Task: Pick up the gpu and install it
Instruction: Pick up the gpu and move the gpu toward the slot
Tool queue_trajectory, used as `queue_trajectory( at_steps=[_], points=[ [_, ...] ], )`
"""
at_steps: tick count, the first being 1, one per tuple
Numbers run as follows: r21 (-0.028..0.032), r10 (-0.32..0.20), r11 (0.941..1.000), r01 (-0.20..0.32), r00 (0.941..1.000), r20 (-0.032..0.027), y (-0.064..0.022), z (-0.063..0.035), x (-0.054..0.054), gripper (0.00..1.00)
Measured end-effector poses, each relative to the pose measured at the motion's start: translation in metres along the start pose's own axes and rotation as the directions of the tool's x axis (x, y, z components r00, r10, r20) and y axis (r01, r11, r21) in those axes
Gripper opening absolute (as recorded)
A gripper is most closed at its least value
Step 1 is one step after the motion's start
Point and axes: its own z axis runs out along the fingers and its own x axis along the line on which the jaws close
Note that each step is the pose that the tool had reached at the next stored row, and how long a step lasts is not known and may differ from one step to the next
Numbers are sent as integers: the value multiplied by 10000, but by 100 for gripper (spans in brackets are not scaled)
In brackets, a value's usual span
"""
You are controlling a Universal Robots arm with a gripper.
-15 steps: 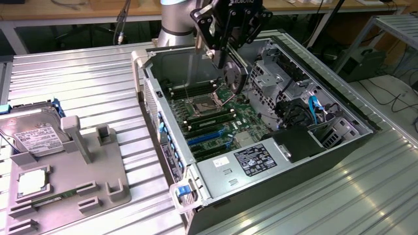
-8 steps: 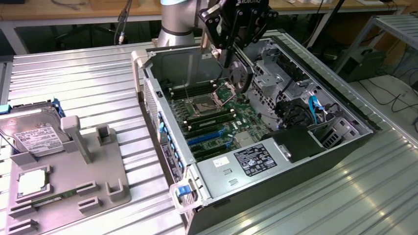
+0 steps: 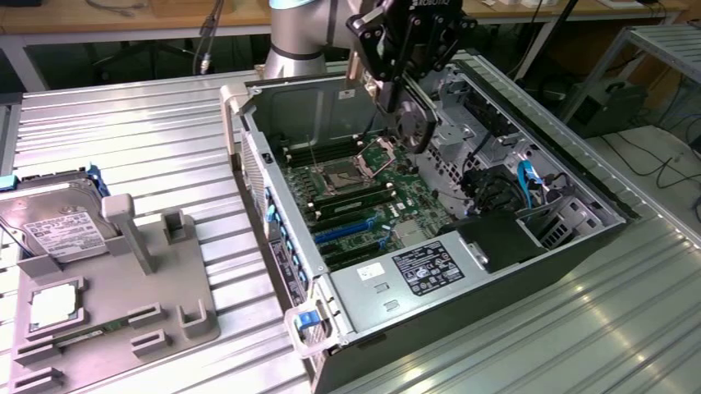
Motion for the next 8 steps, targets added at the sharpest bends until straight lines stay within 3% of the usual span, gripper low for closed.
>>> queue_trajectory(
  at_steps=[8],
  points=[
    [0, -1, 10000, 1, 10000, 0, -4, 6, -124, 28]
  ],
)
